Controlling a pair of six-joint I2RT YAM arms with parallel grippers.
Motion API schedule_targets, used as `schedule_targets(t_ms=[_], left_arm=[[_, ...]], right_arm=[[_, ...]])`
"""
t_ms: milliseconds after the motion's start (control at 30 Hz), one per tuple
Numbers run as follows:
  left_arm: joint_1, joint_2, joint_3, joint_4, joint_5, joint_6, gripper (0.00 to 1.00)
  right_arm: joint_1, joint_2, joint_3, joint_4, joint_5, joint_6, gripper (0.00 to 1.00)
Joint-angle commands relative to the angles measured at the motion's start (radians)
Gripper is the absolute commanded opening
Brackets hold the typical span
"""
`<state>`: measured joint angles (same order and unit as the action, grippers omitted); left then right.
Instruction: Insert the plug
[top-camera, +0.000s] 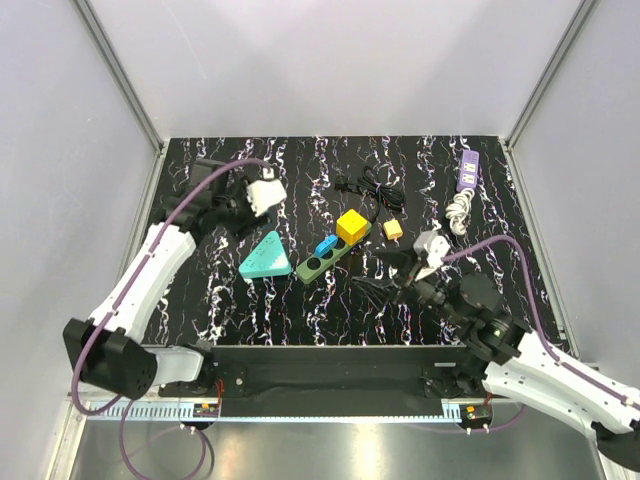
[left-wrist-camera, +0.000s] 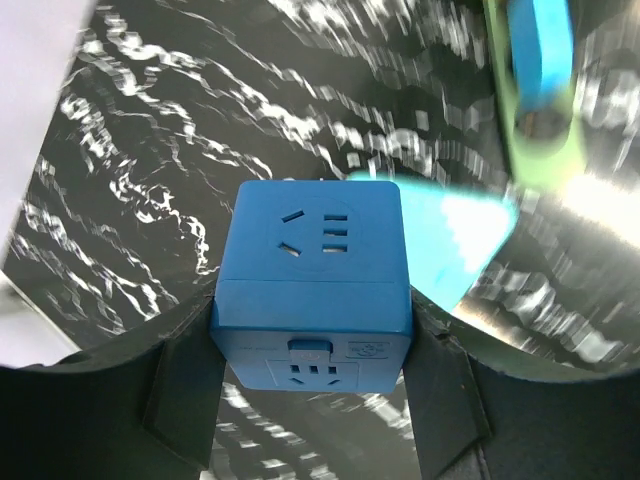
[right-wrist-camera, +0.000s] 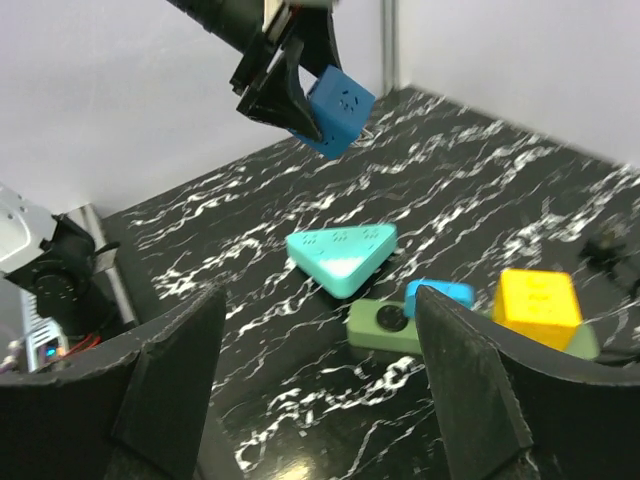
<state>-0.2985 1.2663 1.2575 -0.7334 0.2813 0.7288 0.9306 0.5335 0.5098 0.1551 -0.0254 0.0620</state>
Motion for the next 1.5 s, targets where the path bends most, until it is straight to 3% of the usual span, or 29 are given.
schedule_targets(t_ms=[0,233,433,633,800,900,1067,1200,1333,1467], left_arm=[[0.019,0.033,-0.026,-0.021,0.050,0.406,0.00],[0.036,0.143,0.037,-0.165,0.188,0.561,0.00],[0.018,0.335,0.221,-0.328,0.095,0.633,0.00],[-0.054,0.340,0.112,-0.327,-0.106,0.612,0.00],[-0.036,0.271,0.025,-0.252,-0.070,0.512,0.00],[0.025,0.257,-0.024,-0.084,-0.145,0.436,0.00],[0.064,0.344,-0.076,0.116,-0.327,0.353,0.00],[0.078,0.406,-0.064,0.256,-0.385,0.204,0.00],[0.065,0.462,-0.029,0.212,-0.399,0.109,0.00],[0.062,0.411,-0.045,0.154,-0.447,-0.015,0.00]], right_arm=[[0.005,0.072,-0.010,0.080,-0.060,0.119,0.81],[0.005,0.083,-0.100,0.221,-0.105,0.286,0.80],[0.005,0.059,-0.109,0.169,-0.071,0.260,0.80],[0.005,0.065,-0.113,0.121,-0.002,0.194,0.82],[0.005,0.242,0.005,-0.012,0.137,0.321,0.79],[0.005,0.382,0.105,-0.129,0.099,0.424,0.79],[0.005,0.494,0.145,-0.134,0.047,0.561,0.73],[0.005,0.461,0.130,-0.150,0.044,0.595,0.71],[0.005,0.381,0.115,-0.230,0.099,0.590,0.70],[0.005,0.321,0.131,-0.279,0.148,0.570,0.70]])
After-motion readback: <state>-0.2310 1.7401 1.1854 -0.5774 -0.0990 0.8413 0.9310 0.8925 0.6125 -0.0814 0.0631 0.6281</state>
